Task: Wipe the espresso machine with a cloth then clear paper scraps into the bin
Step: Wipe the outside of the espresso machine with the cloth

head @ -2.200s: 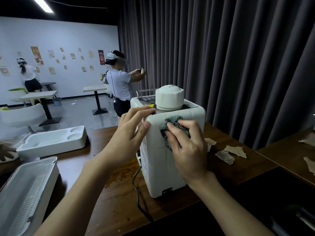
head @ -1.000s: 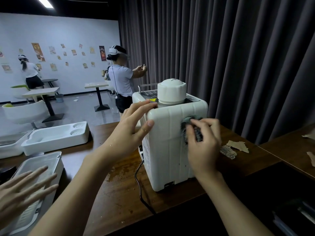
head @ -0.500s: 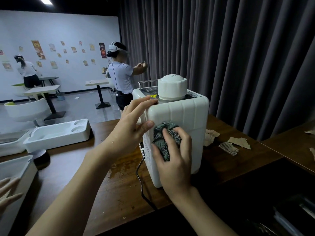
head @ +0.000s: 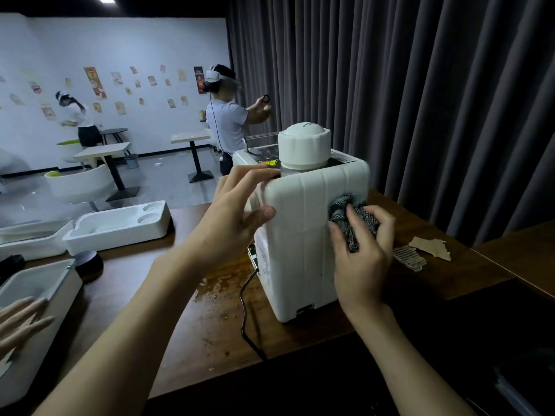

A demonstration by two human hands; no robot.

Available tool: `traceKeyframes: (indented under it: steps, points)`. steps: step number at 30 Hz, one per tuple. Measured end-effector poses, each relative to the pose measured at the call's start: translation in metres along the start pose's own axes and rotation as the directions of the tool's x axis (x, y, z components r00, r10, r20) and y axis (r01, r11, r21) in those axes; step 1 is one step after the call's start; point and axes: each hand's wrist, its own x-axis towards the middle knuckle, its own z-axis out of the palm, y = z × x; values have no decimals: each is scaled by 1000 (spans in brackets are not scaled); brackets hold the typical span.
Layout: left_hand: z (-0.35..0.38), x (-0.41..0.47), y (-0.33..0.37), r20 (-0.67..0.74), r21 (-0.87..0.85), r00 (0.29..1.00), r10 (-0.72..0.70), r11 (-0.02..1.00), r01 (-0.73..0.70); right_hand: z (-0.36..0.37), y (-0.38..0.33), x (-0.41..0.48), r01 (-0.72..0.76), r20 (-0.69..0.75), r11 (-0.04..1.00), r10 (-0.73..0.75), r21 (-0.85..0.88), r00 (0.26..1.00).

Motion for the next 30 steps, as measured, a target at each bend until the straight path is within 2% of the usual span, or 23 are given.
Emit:
traceKeyframes:
  steps: [5,10,15,20,23,26,30]
  points:
    - [4,-4,6,-22,7,1000,-3,1000,3,8,-25,-23,-44,72,999,43,11,996]
    - [4,-5,6,-36,-10,999,16,1000,-16,20,-45,-61,181,190,983,-183,29,965]
    - [3,-3,-3,-3,-22,1000,30,999,-30,18,-23,-53,252,164,968,-247,-11,955]
    - [6,-1,-12,-13,-23,999,44,999,-44,9,7,-30,17,22,997,-16,-71,1000]
    - [6,-1,-15,-11,-10,998,57,998,-57,6,16,-23,-61,-33,995,58,-79,998]
    - [7,-1,-17,0,3,998,63,998,-63,7,13,-22,-196,-76,979,192,-51,978]
    - [9,0,-20,-2,18,998,67,998,-67,12,-6,-29,-222,-71,975,220,-23,973]
